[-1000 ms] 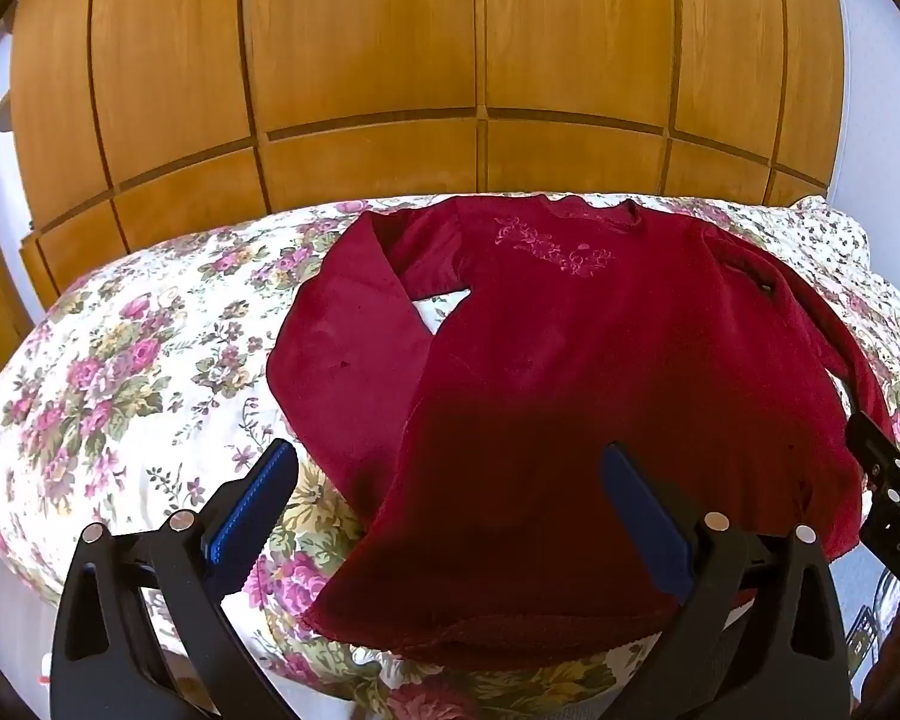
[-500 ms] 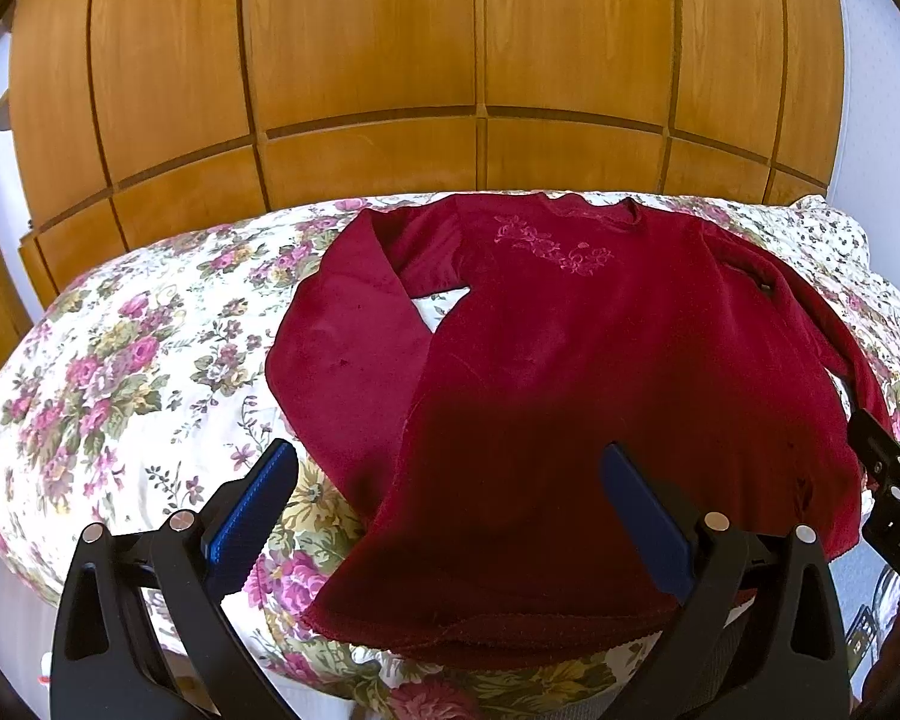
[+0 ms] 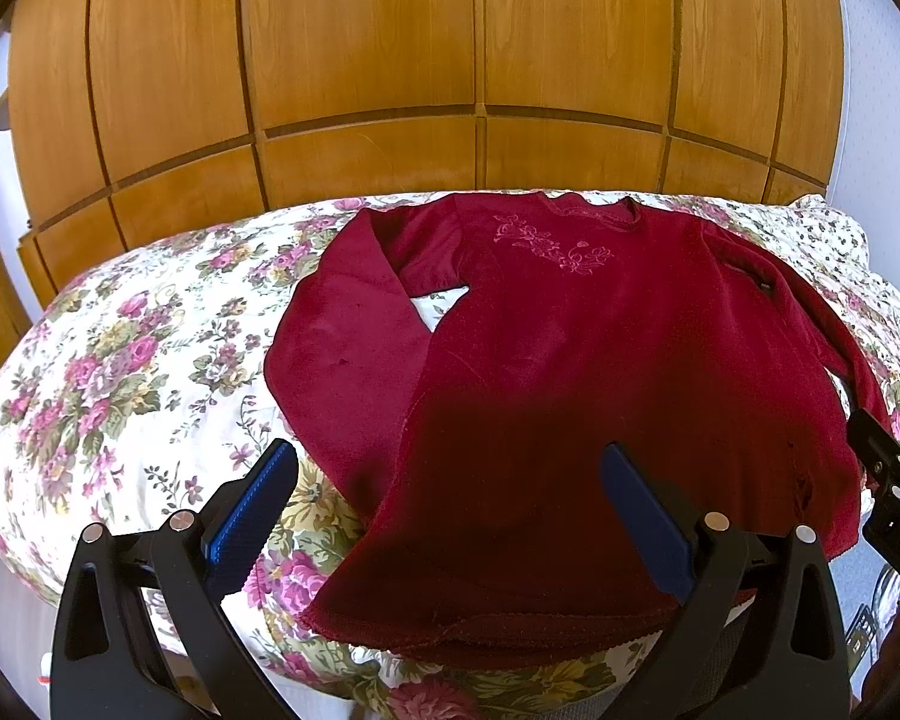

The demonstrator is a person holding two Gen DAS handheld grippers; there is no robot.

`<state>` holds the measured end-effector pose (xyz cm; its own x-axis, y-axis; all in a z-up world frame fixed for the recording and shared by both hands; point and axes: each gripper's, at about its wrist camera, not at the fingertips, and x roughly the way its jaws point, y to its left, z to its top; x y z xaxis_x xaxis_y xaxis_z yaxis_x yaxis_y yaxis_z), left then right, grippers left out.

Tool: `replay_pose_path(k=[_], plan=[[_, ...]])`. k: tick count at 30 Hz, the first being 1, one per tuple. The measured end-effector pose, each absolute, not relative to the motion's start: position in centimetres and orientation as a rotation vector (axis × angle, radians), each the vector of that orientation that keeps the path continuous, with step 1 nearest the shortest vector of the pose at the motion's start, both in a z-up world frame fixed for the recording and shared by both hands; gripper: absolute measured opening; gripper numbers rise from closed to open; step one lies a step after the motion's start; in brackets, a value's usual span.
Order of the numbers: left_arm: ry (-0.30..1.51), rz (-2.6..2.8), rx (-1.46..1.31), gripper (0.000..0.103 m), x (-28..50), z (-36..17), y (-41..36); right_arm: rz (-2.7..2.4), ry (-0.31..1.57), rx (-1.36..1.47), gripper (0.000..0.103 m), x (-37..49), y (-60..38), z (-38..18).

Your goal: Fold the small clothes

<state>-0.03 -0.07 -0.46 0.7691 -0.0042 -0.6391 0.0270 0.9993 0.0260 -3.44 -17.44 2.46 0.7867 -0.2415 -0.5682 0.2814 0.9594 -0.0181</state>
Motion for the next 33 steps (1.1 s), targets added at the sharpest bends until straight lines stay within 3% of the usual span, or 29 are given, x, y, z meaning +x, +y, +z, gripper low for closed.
replay_pose_path(k=[33], plan=[[0.712, -0.025, 0.039, 0.1, 0.08, -0.96, -0.15, -0.275, 0.614, 0.071, 0.101, -3.62, -17.72, 2.22]])
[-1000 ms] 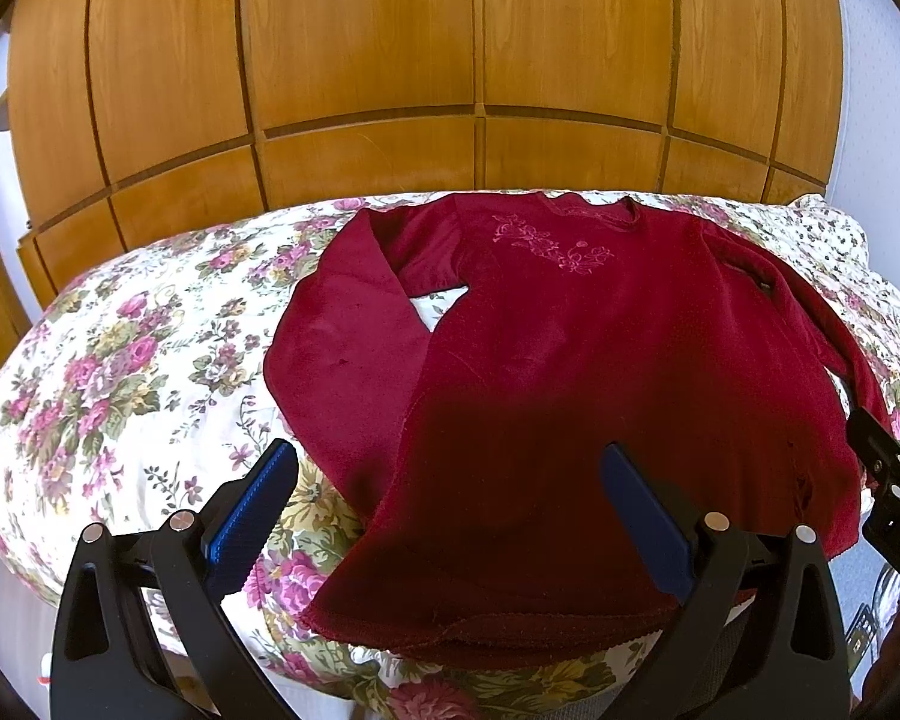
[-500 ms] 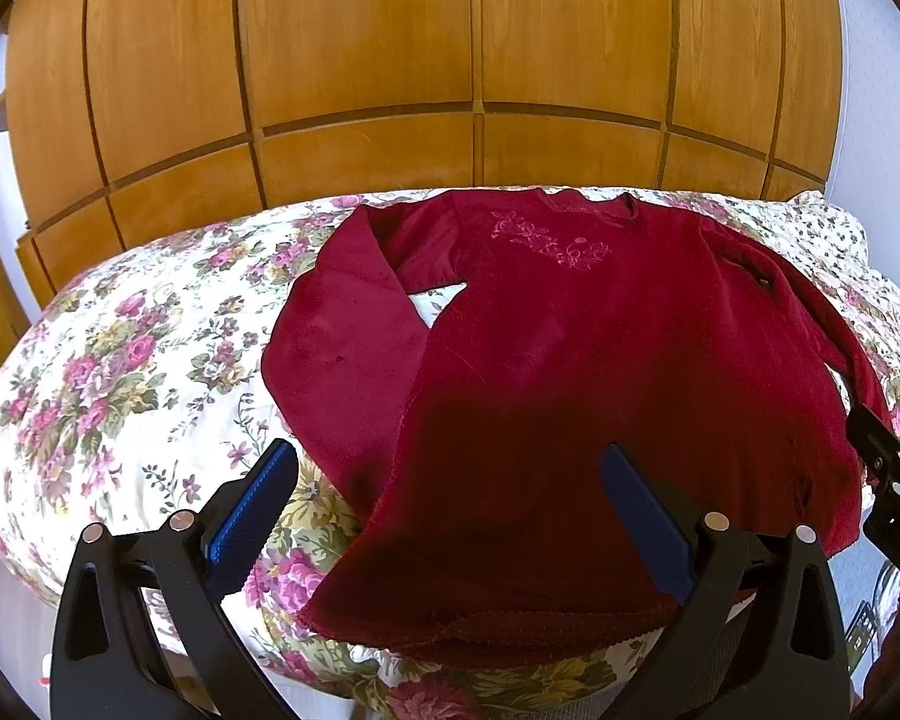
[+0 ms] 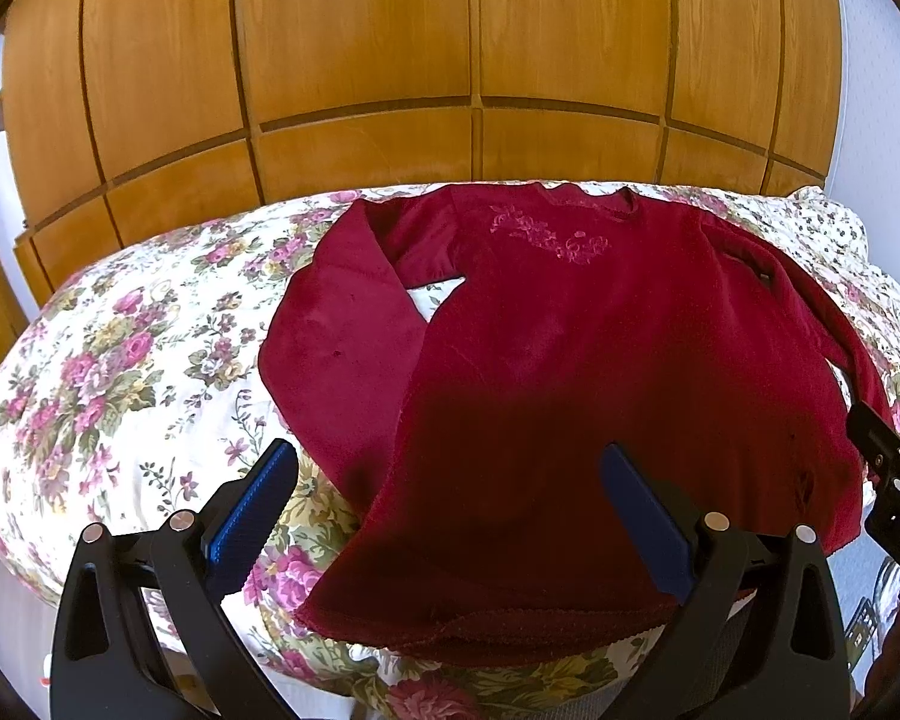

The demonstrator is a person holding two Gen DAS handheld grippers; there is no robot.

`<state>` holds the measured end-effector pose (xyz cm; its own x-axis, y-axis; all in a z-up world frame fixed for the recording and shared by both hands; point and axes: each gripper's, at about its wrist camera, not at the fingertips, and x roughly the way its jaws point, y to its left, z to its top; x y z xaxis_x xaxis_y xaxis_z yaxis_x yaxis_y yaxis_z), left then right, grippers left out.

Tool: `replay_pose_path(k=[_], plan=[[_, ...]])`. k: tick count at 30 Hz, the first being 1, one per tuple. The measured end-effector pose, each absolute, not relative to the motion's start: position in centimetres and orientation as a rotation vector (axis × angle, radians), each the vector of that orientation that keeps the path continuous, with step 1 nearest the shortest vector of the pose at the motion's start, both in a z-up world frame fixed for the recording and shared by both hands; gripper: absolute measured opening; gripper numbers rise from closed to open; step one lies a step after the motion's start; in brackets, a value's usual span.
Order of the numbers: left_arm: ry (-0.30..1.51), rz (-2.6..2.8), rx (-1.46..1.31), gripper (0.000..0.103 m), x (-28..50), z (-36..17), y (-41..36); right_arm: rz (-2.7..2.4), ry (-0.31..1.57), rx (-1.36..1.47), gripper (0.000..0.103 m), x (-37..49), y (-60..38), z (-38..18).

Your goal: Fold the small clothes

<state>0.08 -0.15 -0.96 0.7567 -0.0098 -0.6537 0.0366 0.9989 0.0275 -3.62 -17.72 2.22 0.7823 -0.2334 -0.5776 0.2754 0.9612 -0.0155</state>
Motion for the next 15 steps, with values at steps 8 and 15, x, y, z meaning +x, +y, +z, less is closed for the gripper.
replay_pose_path(k=[8, 15], plan=[[0.757, -0.072, 0.022, 0.1, 1.0, -1.5, 0.3, -0.276, 0.615, 0.069, 0.101, -3.5, -17.8, 2.1], [0.79, -0.168, -0.059, 0.1, 2.0, -1.9, 1.9, -0.209, 0.603, 0.114, 0.101, -2.9, -19.0, 1.4]])
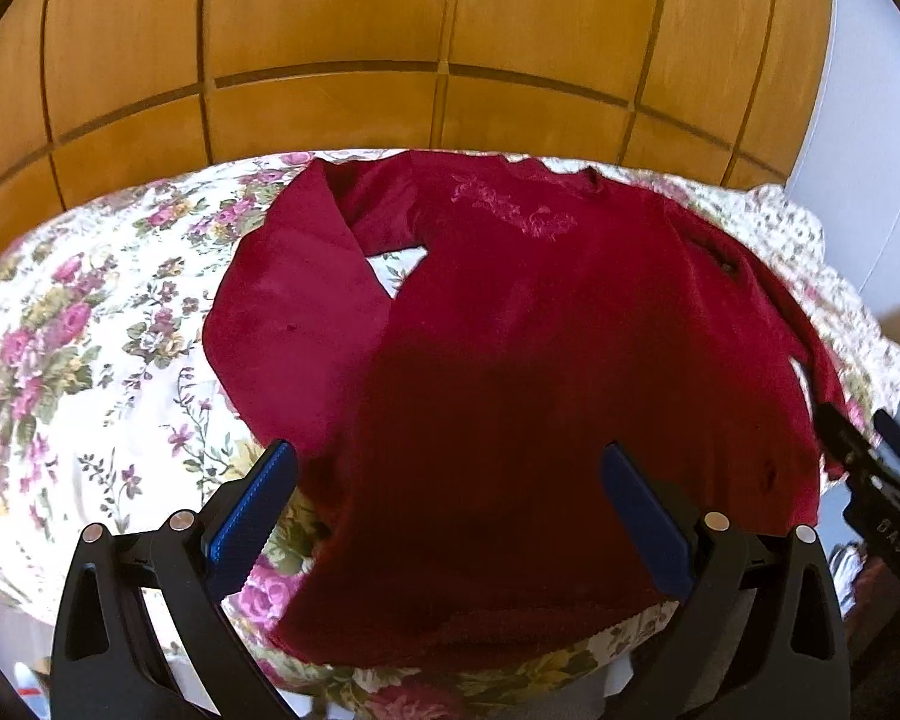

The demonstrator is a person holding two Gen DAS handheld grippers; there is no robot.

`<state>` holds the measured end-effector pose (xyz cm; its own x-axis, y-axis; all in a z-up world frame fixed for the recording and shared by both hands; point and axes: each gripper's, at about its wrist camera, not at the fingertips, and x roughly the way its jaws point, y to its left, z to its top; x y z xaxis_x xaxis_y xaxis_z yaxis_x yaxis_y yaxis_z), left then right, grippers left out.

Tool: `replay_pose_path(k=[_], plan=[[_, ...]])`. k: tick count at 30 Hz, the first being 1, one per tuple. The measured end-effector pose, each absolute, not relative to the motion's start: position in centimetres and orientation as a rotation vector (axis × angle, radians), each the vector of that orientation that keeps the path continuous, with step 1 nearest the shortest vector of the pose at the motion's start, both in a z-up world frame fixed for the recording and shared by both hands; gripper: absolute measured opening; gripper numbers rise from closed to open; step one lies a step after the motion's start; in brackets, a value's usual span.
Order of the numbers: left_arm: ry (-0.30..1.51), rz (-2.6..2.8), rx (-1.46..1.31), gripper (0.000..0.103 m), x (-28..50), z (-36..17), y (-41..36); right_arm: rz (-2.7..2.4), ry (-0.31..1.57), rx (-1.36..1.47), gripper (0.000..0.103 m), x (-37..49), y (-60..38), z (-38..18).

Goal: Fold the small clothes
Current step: 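Grasp the sweater's side edge with the left gripper and lift it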

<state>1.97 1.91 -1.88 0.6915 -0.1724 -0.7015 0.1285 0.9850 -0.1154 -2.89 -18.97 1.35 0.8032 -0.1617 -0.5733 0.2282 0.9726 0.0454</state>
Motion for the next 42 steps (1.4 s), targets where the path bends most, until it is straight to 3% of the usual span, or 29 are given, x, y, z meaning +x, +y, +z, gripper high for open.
replay_pose_path(k=[7, 14, 16, 17, 19, 21, 24, 35, 42], plan=[[0.808, -0.05, 0.022, 0.1, 4.9, -2.4, 4.0, -0.21, 0.673, 0.039, 0.101, -2.0, -18.7, 0.0], [0.859, -0.041, -0.186, 0.098, 10.9, -1.7, 8.3, -0.2, 0.707, 0.057, 0.101, -1.8, -19.0, -1.0], [0.912, -0.038, -0.141, 0.081, 13.3, -2.6, 8.2, -0.205, 0.712, 0.057, 0.101, -1.8, -19.2, -1.1], [0.942, -0.035, -0.125, 0.065, 14.0, -3.0, 8.1, -0.207, 0.713, 0.06, 0.101, -1.7, -19.3, -1.1], [1.007, -0.031, -0.149, 0.053, 15.9, -4.3, 8.8, -0.204, 0.712, 0.07, 0.101, -1.8, -19.5, -1.2], [1.066, -0.043, -0.196, 0.031, 17.0, -5.6, 9.7, -0.201, 0.713, 0.077, 0.101, -1.8, -19.6, -1.2], [1.059, -0.086, -0.27, 0.008, 17.1, -5.8, 11.3, -0.183, 0.714, 0.09, 0.101, -1.7, -19.8, -1.3], [0.932, 0.091, -0.35, 0.006, 19.9, -0.9, 23.0, -0.157, 0.723, 0.13, 0.101, -1.4, -20.1, -1.9], [0.95, 0.164, -0.357, 0.006, 23.4, -1.0, 28.1, -0.158, 0.734, 0.132, 0.101, -1.3, -20.4, -2.3]])
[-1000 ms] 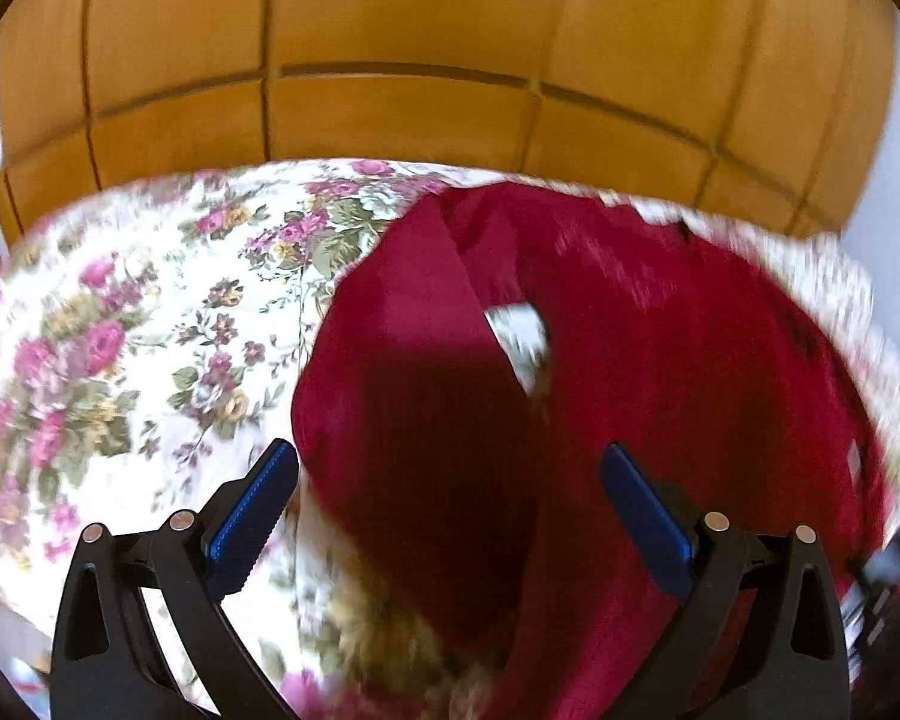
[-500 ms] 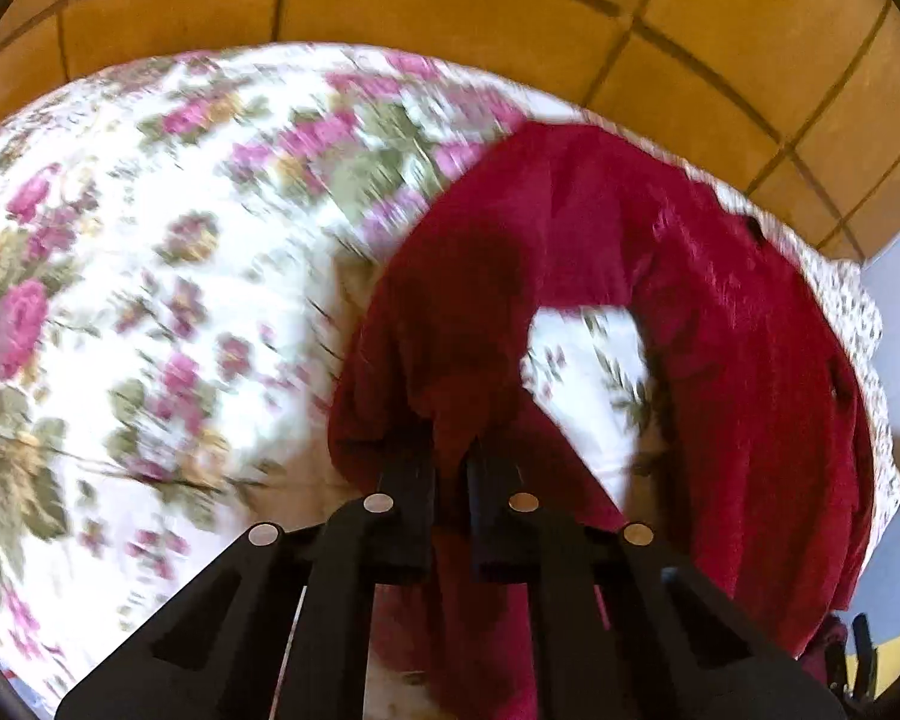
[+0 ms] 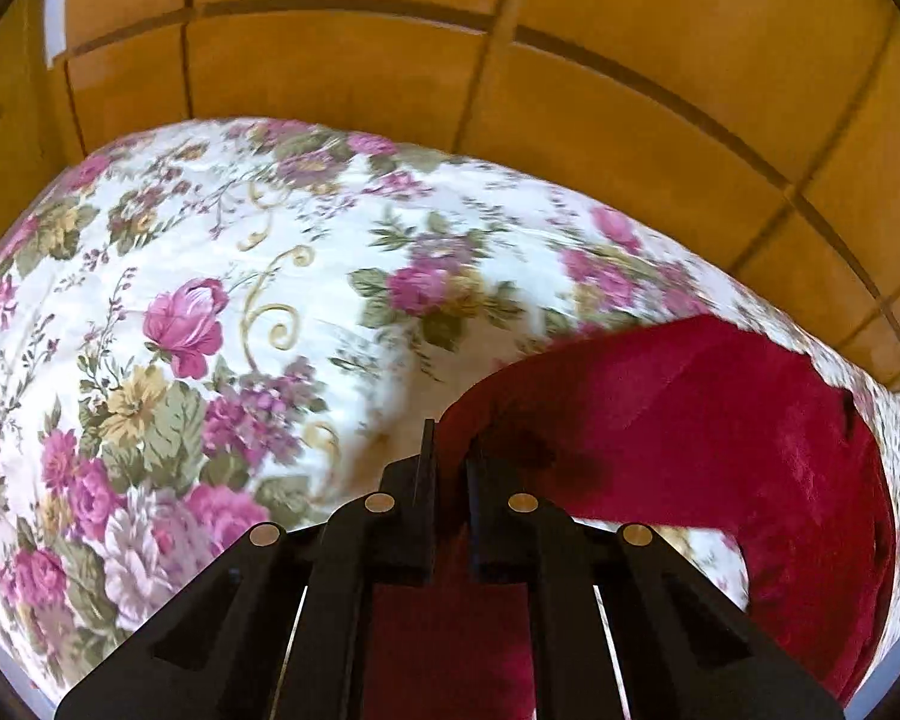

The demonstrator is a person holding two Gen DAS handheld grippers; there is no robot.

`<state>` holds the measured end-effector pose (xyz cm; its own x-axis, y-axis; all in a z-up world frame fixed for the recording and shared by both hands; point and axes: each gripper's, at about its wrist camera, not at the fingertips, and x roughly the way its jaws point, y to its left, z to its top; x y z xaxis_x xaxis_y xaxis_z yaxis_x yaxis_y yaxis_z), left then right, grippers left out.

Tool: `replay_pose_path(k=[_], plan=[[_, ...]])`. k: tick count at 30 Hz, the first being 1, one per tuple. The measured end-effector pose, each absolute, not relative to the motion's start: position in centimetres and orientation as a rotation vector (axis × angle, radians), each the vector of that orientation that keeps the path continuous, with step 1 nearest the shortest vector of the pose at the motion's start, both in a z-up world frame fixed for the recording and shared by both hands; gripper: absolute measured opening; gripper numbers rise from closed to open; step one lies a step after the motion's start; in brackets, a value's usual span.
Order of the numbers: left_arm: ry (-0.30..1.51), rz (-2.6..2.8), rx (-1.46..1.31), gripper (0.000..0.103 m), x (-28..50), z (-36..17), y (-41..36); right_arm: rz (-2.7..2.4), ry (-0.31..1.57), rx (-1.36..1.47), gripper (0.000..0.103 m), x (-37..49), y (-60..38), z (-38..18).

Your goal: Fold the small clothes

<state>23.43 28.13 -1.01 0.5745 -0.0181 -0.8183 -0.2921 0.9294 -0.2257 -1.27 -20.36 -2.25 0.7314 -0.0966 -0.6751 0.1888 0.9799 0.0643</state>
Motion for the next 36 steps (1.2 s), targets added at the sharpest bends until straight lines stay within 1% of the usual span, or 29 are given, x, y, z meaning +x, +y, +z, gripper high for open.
replay_pose_path(k=[3, 8, 10, 11, 12, 14, 16, 19, 21, 24, 25, 27, 28, 29, 31, 34, 36], plan=[[0.959, 0.196, -0.361, 0.006, 24.3, -1.8, 28.8, -0.16, 0.739, 0.134, 0.101, -1.3, -20.6, -2.4], [0.967, 0.237, -0.266, 0.006, 26.2, -3.8, 28.6, -0.153, 0.762, 0.153, 0.101, -1.1, -21.5, -2.9], [0.987, 0.223, -0.218, 0.011, 26.7, -4.3, 27.9, -0.139, 0.782, 0.172, 0.101, -0.8, -22.2, -2.8], [0.992, 0.241, -0.193, 0.028, 26.6, -4.3, 27.7, -0.138, 0.786, 0.181, 0.101, -0.7, -22.9, -2.5], [0.982, 0.291, -0.165, 0.055, 26.2, -3.9, 27.6, -0.144, 0.786, 0.186, 0.101, -0.7, -23.4, -2.3], [0.885, 0.426, -0.173, 0.084, 24.4, -2.4, 28.1, -0.173, 0.78, 0.217, 0.101, -0.7, -25.3, -1.7], [0.788, 0.489, -0.299, 0.084, 22.1, -0.9, 29.3, -0.211, 0.767, 0.272, 0.101, -0.8, -28.1, -1.2], [0.703, 0.489, -0.462, 0.084, 19.2, 0.6, 29.5, -0.295, 0.758, 0.312, 0.101, -1.0, -32.1, -0.8], [0.643, 0.396, -0.524, 0.084, 17.3, 1.6, 27.3, -0.371, 0.764, 0.311, 0.101, -1.2, -34.4, -0.9], [0.65, 0.204, -0.5, 0.084, 16.6, 2.2, 21.9, -0.427, 0.787, 0.304, 0.1, -0.9, -37.4, -1.7], [0.667, 0.127, -0.472, 0.084, 16.5, 2.1, 19.3, -0.434, 0.798, 0.294, 0.098, -0.6, -37.8, -2.0], [0.716, -0.018, -0.428, 0.084, 16.6, 1.5, 14.6, -0.429, 0.83, 0.27, 0.089, 0.2, -38.2, -2.8], [0.734, -0.095, -0.404, 0.084, 16.5, 0.9, 11.9, -0.416, 0.857, 0.257, 0.077, 0.8, -38.5, -3.4], [0.748, -0.146, -0.38, 0.084, 16.5, 0.4, 10.0, -0.4, 0.886, 0.245, 0.055, 1.3, -38.6, -3.9], [0.8, -0.22, -0.307, 0.084, 16.6, -1.2, 5.8, -0.334, 0.943, 0.264, 0.024, 2.0, -39.2, -4.8], [0.853, -0.288, -0.204, 0.084, 17.1, -4.0, 1.8, -0.323, 0.921, 0.282, 0.012, 2.2, -41.6, -3.1], [0.875, -0.249, -0.125, 0.084, 17.1, -6.0, 0.8, -0.364, 0.891, 0.229, 0.011, 2.6, -42.9, -1.1]])
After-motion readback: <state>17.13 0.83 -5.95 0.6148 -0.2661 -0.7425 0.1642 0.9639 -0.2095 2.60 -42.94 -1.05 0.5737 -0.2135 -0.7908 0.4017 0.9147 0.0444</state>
